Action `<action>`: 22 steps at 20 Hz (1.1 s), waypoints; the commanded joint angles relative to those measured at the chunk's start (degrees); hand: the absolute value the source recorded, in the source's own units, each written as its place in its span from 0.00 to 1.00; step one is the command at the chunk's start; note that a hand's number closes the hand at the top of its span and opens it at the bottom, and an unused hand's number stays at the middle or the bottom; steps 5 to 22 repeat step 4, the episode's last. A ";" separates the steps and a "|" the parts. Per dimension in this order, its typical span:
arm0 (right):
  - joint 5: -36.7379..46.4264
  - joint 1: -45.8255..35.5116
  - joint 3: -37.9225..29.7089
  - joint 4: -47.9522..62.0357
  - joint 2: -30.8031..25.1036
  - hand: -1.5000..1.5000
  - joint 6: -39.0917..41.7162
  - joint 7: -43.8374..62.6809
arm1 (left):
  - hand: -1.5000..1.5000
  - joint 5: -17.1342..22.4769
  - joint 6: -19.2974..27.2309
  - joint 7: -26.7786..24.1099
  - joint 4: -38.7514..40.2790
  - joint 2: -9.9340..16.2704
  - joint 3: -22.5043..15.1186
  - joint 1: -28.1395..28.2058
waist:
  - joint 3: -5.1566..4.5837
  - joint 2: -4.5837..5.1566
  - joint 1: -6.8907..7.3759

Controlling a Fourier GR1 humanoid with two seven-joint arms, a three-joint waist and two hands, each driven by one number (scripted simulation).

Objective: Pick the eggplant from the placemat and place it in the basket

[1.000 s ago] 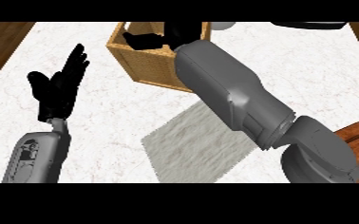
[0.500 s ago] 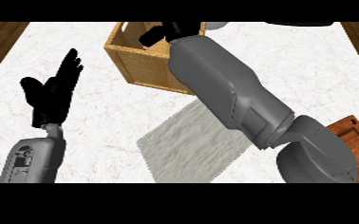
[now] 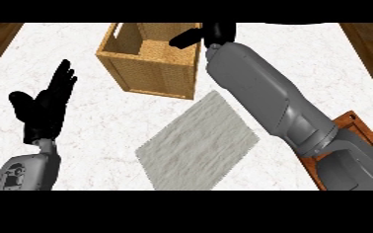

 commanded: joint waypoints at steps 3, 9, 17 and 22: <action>-0.23 12.45 -1.74 -16.87 -7.99 0.00 2.58 -3.77 | 0.50 0.25 0.16 -1.16 1.64 0.00 0.93 -0.32 | -0.01 -0.26 -1.41; 2.18 13.37 -0.35 -19.92 -7.34 0.00 0.43 -0.49 | 0.50 0.50 0.14 1.04 -2.71 0.20 0.79 2.06 | -0.02 -0.34 -0.82; 2.18 13.37 -0.35 -19.92 -7.34 0.00 0.43 -0.49 | 0.50 0.50 0.14 1.04 -2.71 0.20 0.79 2.06 | -0.02 -0.34 -0.82; 2.18 13.37 -0.35 -19.92 -7.34 0.00 0.43 -0.49 | 0.50 0.50 0.14 1.04 -2.71 0.20 0.79 2.06 | -0.02 -0.34 -0.82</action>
